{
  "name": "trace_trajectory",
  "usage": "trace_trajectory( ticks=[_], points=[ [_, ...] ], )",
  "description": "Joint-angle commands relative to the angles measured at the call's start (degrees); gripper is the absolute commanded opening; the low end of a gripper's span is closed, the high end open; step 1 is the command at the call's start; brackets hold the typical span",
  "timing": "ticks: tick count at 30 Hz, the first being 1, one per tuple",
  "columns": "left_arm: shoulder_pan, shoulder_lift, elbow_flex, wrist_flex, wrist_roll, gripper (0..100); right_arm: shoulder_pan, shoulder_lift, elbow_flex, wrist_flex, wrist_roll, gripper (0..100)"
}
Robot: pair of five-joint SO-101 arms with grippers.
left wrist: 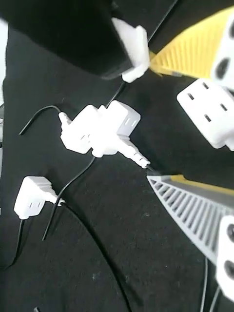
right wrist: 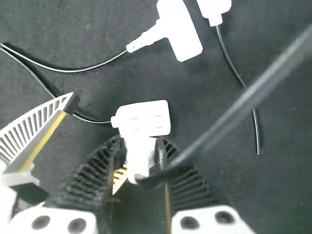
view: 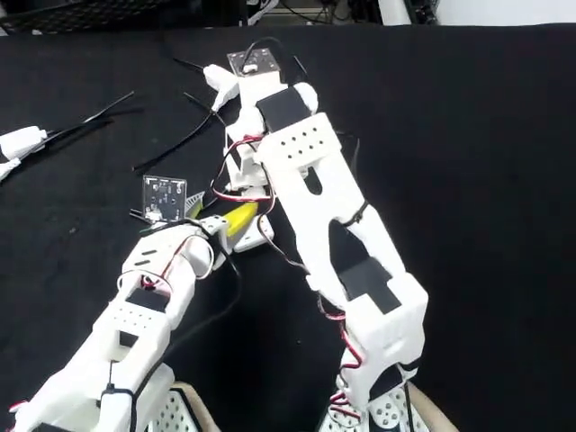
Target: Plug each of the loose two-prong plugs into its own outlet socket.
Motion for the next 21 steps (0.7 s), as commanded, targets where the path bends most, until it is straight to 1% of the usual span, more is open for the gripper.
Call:
trace_trajectory(
  ticks=[1,6,10,18,21],
  points=[
    [-1.5,0.1,-2.8,-1.6,-0.2,32,-0.9,-3.5,0.0,1.2,-0.2,1.2],
    [-1.5,0.1,-2.8,-1.6,-0.2,32,-0.8,-3.6,0.8,1.4,0.0,1.2],
    [-1.5,0.1,-2.8,-1.6,-0.4,32,-0.7,-4.6,4.1,1.3,2.7,1.2],
    [-1.5,0.1,-2.8,-1.5,-0.5,32,-0.5,-5.1,5.6,1.0,2.8,1.2],
    [-1.5,0.1,-2.3,-1.4,-0.6,32,1.1,-5.1,5.9,0.4,2.8,1.2]
  ],
)
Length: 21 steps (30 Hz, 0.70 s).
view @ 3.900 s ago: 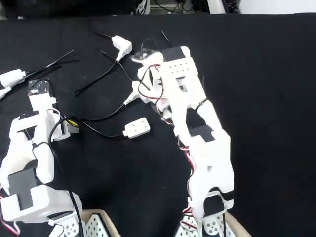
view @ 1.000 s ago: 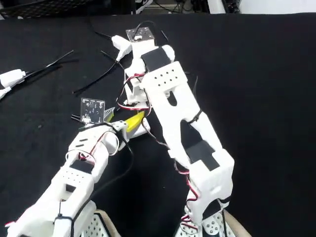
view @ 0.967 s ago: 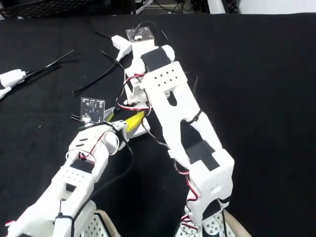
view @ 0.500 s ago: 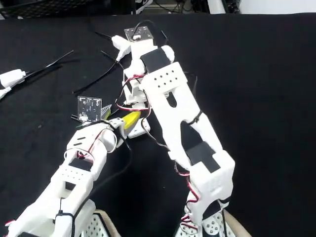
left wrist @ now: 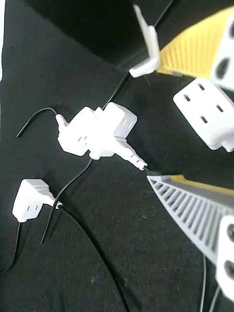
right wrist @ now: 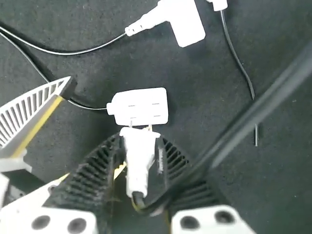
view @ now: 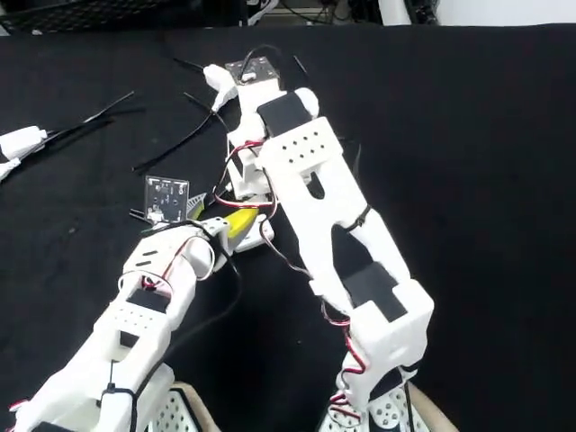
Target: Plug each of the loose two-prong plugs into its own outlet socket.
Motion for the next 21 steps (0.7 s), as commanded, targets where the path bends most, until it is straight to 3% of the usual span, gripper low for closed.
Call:
trace_trajectory(
  ticks=[1,5,8,21],
  points=[
    [-1.3,-0.4,-1.7,-1.3,-0.4,32,1.9,-2.8,0.0,0.1,0.6,1.2],
    [-2.0,-0.6,-0.7,-1.3,-0.5,32,4.9,-2.8,0.0,-1.0,-0.4,1.2],
    [-4.7,-0.6,-0.6,-1.1,-0.5,32,6.2,-2.8,0.4,-0.9,-5.5,1.2],
    [-15.8,-0.6,0.3,-1.1,-0.4,32,3.9,2.8,5.0,-2.7,-21.8,1.2]
  ],
)
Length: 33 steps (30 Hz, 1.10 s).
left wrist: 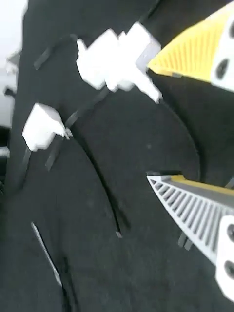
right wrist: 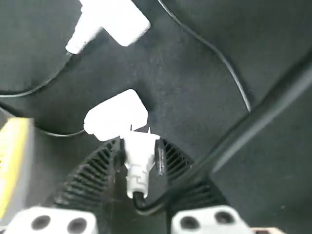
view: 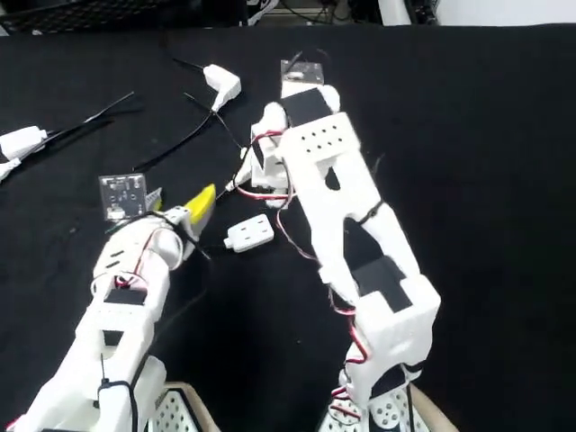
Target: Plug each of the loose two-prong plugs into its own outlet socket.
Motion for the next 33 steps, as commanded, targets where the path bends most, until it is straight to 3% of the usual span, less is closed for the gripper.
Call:
trace_trajectory(
  ticks=[1,15,19,33],
  points=[
    [-3.6,-0.5,-0.6,-1.1,0.0,32,-0.9,0.3,0.6,-1.1,-6.6,1.3],
    [-3.8,-0.5,-1.1,-1.4,-0.3,32,-7.4,0.7,-0.1,-0.5,-17.4,1.2],
    [-3.7,-0.5,-1.1,-1.8,-0.2,32,-7.0,0.5,2.5,-3.0,-24.7,1.2],
    [-5.8,-0.5,-1.8,-1.8,0.1,32,-6.1,0.3,9.4,-9.0,-29.8,1.2]
  ],
)
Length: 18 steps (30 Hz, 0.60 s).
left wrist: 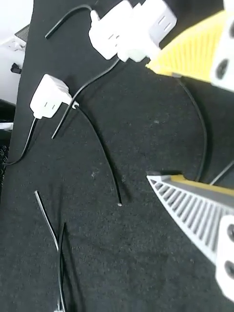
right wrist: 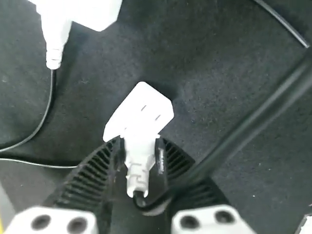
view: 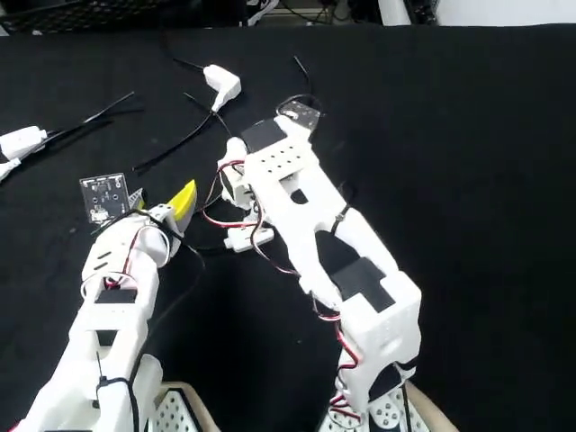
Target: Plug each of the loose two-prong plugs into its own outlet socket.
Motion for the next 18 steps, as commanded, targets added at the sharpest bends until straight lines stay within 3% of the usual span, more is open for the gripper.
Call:
trace_trajectory(
  ticks=[1,4,18],
  points=[
    [-1.6,-0.6,-1.7,-1.4,0.1,32,1.0,-0.7,-0.2,-0.3,-1.3,1.2],
    [-1.4,-0.6,-1.7,-1.4,0.1,32,2.1,-0.7,-0.4,0.0,-7.1,1.3],
    [-1.2,-0.6,-1.7,-1.4,0.1,32,2.8,-0.7,-0.4,1.6,-18.1,1.3]
  ],
)
